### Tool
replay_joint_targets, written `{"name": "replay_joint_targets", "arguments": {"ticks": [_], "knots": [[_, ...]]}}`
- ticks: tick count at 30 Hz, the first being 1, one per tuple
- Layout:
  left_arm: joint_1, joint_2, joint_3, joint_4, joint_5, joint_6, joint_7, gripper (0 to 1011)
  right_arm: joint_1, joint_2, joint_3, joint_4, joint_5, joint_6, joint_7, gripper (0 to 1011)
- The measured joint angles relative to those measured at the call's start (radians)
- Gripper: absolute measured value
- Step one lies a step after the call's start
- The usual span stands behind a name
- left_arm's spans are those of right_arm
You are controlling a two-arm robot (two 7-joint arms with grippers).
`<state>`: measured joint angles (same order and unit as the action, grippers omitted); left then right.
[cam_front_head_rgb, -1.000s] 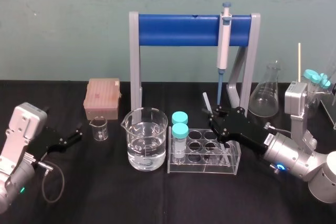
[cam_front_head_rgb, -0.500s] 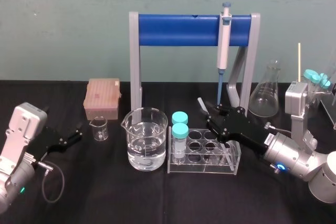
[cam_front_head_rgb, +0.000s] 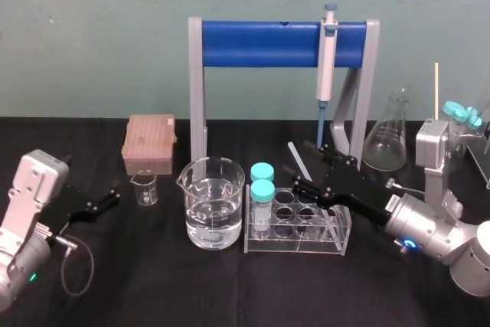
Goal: Pick up the stirring rod with one hand, then place it down.
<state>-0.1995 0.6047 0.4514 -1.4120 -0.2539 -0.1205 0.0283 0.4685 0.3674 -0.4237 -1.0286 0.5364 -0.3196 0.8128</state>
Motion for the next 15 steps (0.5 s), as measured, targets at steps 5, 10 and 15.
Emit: {"name": "replay_joint_targets", "arguments": {"ticks": [5, 10, 15], "knots": [[0.0, 0.0, 0.0, 0.0, 0.0, 0.0, 0.0, 1000, 0.0, 0.0, 0.0, 0.0, 0.0, 0.0, 0.0, 875], [0.0, 0.0, 0.0, 0.0, 0.0, 0.0, 0.0, 1000, 0.0, 0.0, 0.0, 0.0, 0.0, 0.0, 0.0, 997], [0.0, 0.0, 0.0, 0.0, 0.0, 0.0, 0.0, 1000, 0.001, 0.003, 0.007, -0.023, 0.005, 0.006, -0.003, 1004]]}}
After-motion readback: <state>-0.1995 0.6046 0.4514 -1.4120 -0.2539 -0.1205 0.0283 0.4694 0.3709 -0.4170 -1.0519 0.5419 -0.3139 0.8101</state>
